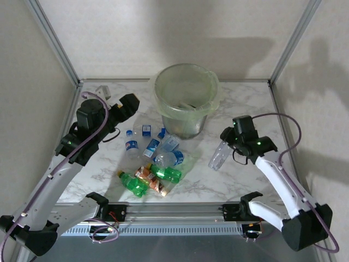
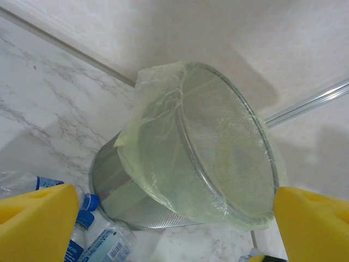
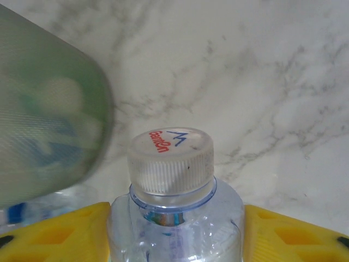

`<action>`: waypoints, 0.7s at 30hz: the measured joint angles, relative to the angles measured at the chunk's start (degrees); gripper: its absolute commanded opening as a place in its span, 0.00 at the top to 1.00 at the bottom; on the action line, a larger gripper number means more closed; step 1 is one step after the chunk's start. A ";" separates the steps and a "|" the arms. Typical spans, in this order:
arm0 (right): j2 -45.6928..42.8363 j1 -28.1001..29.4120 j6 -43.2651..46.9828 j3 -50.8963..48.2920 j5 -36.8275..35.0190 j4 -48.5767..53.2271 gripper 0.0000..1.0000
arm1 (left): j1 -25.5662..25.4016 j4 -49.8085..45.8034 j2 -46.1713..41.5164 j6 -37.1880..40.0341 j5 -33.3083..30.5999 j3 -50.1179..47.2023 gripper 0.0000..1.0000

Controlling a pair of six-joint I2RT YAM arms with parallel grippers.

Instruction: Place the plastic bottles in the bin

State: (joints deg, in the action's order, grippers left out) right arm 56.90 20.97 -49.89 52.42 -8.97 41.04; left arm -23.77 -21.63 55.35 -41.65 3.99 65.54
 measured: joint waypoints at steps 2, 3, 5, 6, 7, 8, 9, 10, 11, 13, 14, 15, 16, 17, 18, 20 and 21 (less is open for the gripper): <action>-1.92 0.00 0.94 3.65 -0.22 1.09 0.40 | 0.00 0.26 0.31 -0.02 0.22 0.04 0.08; -2.54 0.00 1.36 5.46 -0.28 1.60 0.40 | 0.00 0.42 0.57 -0.04 0.39 0.09 0.08; -3.28 0.00 2.54 10.16 -0.39 2.32 0.41 | 0.02 0.70 1.40 -0.22 0.79 0.39 0.08; -3.28 0.00 3.04 12.11 -0.39 2.54 0.41 | 0.02 0.87 1.77 -0.24 0.92 0.52 0.09; -3.10 0.00 3.69 14.73 -0.39 2.89 0.41 | 0.04 0.98 2.16 -0.39 1.01 0.66 0.09; -2.73 0.02 4.31 17.22 -0.39 3.02 0.41 | 0.04 1.05 2.51 -0.42 1.14 0.81 0.09; -2.40 0.02 4.72 19.08 -0.35 2.99 0.41 | 0.04 1.20 2.73 -0.46 1.27 0.90 0.09; -1.77 0.02 5.33 21.64 -0.35 3.15 0.41 | 0.04 1.25 2.95 -0.61 1.42 1.07 0.09; -1.05 0.02 5.84 24.02 -0.37 3.13 0.41 | 0.04 1.31 3.17 -0.61 1.57 1.25 0.09; 0.55 0.02 6.75 28.04 -0.33 2.82 0.40 | 0.04 1.62 3.45 -0.63 1.88 1.68 0.09; 1.51 0.02 7.19 30.12 -0.31 2.69 0.40 | 0.04 1.64 3.54 -0.63 2.08 1.97 0.09; 2.45 0.02 7.50 31.93 -0.26 2.45 0.40 | 0.04 1.62 3.63 -0.63 2.25 2.23 0.09; 3.69 0.02 7.91 34.14 -0.17 1.99 0.40 | 0.04 1.70 3.63 -0.63 2.32 2.40 0.09; 4.96 0.02 8.35 36.13 -0.11 1.31 0.40 | 0.04 1.81 3.63 -0.63 2.34 2.54 0.09; 5.95 0.02 8.63 37.53 0.04 0.70 0.40 | 0.04 1.95 3.63 -0.63 2.34 2.67 0.09; 8.41 0.02 9.05 40.57 0.28 -1.01 0.39 | 0.04 2.03 3.67 -0.63 2.45 2.95 0.09; 9.40 0.02 9.25 41.57 0.57 -1.64 0.40 | 0.04 2.05 3.74 -0.61 2.45 3.10 0.09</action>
State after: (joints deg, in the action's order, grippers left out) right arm 66.30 20.99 -40.64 94.00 -8.40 39.40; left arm -23.73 -19.57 59.09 -42.26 6.44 68.64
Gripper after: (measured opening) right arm 0.604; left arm 0.913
